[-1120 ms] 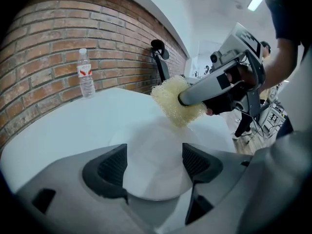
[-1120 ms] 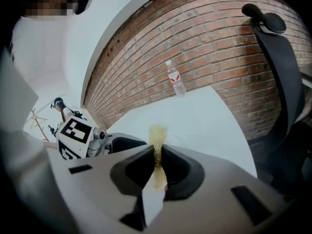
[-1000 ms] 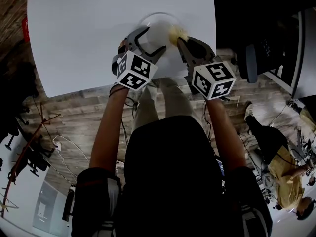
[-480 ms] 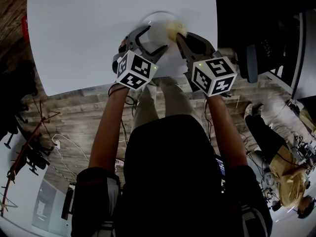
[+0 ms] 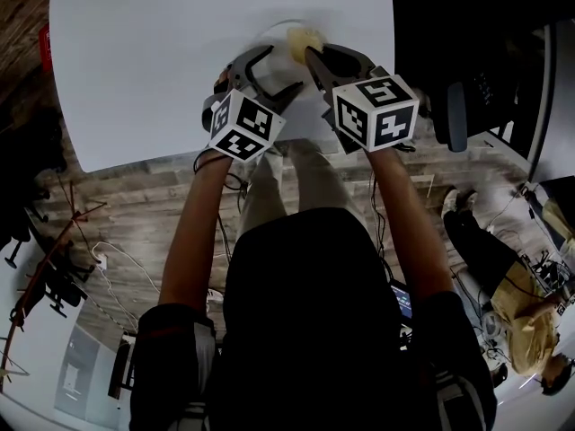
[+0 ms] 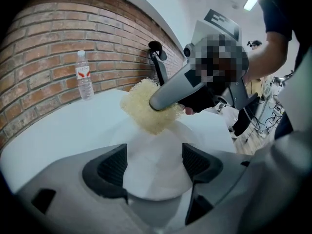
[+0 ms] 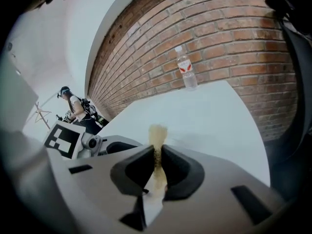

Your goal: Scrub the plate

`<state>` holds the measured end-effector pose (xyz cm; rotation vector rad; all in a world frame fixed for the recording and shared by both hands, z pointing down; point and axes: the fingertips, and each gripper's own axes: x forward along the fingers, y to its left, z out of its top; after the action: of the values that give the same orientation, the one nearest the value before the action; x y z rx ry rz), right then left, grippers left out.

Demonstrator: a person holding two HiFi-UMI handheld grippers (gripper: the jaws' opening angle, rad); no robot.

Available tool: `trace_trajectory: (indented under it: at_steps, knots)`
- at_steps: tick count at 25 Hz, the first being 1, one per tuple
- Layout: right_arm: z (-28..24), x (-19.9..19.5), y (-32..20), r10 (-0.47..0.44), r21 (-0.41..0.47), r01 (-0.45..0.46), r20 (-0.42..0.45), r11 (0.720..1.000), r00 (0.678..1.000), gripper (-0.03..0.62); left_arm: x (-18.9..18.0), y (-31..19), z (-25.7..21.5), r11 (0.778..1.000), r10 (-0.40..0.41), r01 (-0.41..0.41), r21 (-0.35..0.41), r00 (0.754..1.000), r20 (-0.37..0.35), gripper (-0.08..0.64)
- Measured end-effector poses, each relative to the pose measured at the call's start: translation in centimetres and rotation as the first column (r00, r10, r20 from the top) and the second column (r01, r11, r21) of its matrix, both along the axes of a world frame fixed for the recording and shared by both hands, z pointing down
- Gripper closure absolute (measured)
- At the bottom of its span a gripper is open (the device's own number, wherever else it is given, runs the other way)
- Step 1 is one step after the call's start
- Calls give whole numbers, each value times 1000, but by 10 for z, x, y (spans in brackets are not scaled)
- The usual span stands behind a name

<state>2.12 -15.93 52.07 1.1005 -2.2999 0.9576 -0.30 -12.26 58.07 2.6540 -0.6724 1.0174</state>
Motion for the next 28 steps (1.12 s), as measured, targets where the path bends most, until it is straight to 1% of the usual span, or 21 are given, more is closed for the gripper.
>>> trace_trajectory:
  at_steps: [10,14,28]
  knots:
    - [16,-25,-10,-75,-15,74,-43,997,996,551,-5,2,-1,1000,-8,8,1,1000,-1,221]
    - [20,-31,-9,-101,-25,100,-47,995,994,551,-3,2,-3,1000,-11,11,5,1000,-4,221]
    - [28,-34,-11,-99,-49,95,-71,994,993,551,-6,2,-6,1000,-18,18,17,1000,-21,221]
